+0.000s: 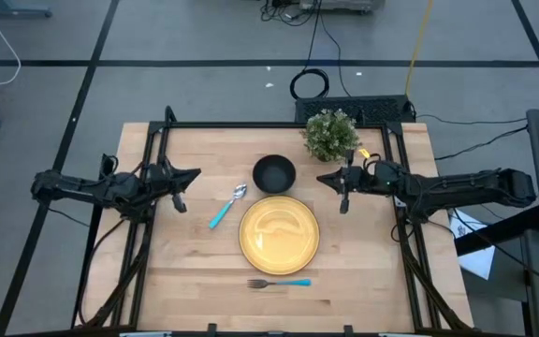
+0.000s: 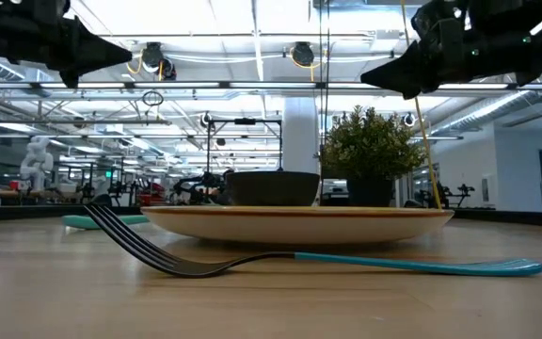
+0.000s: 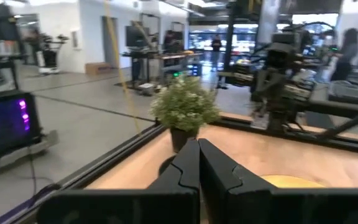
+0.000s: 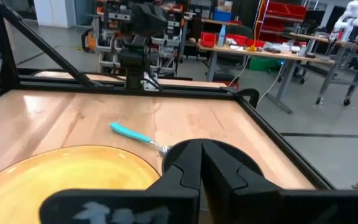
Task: Set table place
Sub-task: Put the black bowl on the yellow plate
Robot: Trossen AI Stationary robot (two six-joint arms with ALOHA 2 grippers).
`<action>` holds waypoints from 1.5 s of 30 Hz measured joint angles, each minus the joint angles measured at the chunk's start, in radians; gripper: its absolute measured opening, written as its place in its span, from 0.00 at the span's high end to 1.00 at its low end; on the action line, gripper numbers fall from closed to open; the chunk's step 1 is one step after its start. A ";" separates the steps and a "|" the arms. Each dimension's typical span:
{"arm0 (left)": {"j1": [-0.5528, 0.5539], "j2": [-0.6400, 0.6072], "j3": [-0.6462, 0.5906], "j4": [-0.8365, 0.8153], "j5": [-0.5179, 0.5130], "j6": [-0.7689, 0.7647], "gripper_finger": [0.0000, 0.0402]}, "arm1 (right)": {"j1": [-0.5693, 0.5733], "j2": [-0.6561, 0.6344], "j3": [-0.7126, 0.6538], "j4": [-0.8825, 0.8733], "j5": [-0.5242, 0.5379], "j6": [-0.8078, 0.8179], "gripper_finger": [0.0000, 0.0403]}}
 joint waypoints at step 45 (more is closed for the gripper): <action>0.412 0.967 0.756 -0.501 0.494 -0.221 1.00 | 0.011 -0.148 -0.113 0.038 -0.005 0.001 1.00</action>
